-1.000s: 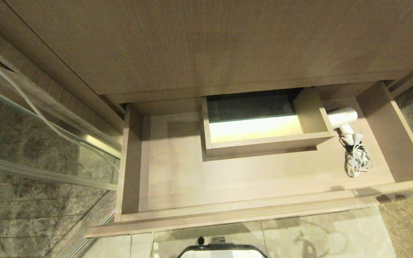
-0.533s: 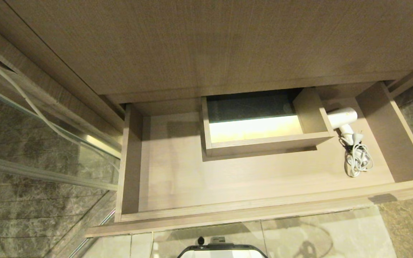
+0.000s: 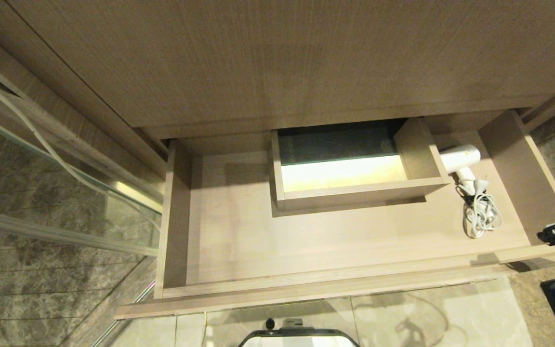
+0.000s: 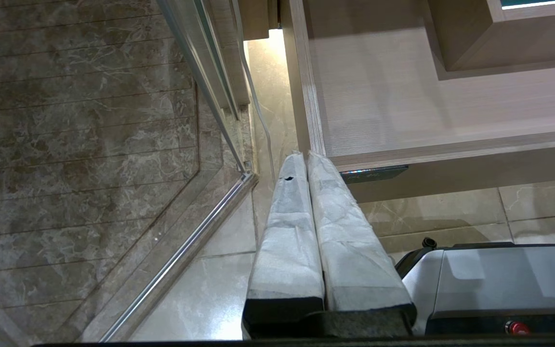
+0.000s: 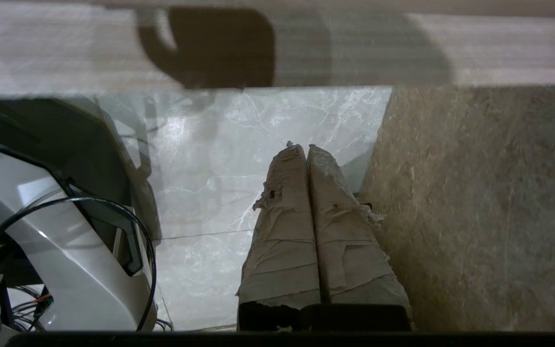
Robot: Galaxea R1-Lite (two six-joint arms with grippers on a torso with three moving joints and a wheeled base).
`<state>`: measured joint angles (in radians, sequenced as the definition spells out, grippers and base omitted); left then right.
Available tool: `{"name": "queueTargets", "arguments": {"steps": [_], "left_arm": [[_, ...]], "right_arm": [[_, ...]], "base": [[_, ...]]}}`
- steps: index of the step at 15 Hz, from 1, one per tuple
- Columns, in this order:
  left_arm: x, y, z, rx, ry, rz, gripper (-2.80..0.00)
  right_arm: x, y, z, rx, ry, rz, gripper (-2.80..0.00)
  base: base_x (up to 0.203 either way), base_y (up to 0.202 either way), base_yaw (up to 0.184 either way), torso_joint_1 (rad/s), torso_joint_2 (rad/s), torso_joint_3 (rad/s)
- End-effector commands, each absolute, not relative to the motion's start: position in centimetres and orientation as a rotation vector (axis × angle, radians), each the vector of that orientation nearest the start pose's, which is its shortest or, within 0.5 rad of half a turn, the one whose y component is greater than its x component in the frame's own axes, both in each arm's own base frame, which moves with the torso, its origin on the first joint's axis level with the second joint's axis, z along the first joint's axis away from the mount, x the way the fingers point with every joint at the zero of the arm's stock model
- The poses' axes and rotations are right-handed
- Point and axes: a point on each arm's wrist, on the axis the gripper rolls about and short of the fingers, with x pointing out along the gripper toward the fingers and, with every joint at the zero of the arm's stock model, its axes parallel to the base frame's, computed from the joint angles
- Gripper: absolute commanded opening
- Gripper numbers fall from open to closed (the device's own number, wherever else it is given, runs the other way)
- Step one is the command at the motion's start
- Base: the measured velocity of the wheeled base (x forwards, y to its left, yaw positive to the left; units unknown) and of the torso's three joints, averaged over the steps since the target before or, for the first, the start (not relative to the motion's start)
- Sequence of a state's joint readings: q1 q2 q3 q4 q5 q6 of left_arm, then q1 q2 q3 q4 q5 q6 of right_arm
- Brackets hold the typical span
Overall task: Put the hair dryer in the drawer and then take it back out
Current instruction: Close the drawer
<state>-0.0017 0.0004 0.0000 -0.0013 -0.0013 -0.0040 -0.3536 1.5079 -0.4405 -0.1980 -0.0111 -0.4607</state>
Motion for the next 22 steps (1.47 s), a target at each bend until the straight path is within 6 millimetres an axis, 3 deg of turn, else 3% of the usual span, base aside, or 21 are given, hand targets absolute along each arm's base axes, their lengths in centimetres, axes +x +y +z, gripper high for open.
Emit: {"name": "queueTargets", "arguments": {"steps": [1,7,9,12,13,22], "left_arm": [[-2.3,0.0,7.6,-0.005,-0.002,-0.002,-2.80],[-2.3,0.0,7.5,-0.005,-0.001,-0.002,-2.80],[-2.3,0.0,7.5,-0.005,0.000,-0.002,-2.80],[-2.3,0.0,7.5,-0.005,-0.001,-0.003,-2.80],[-2.3,0.0,7.6,-0.005,-0.002,-0.003,-2.80],[-2.3,0.0,7.6,-0.005,-0.002,-0.003,-2.80]], "right_arm": [[20.1,-7.5,9.4,-0.274,0.944,-0.128,-2.80],[22.5,-8.0,13.3,-0.283,0.643,-0.064,-2.80],[24.5,-8.6,15.5,-0.310,0.468,-0.059,-2.80],[29.3,-9.8,17.2,-0.314,0.264,-0.089,-2.80],[29.6,-9.9,17.4,-0.310,0.245,-0.090,-2.80],[24.6,-8.3,17.8,-0.293,0.296,-0.087,-2.80]], "base": [[0.000,0.000,0.000,0.000,0.00,0.000],[0.000,0.000,0.000,0.000,0.00,0.000],[0.000,0.000,0.000,0.000,0.00,0.000],[0.000,0.000,0.000,0.000,0.00,0.000],[0.000,0.000,0.000,0.000,0.00,0.000],[0.000,0.000,0.000,0.000,0.00,0.000]]}}
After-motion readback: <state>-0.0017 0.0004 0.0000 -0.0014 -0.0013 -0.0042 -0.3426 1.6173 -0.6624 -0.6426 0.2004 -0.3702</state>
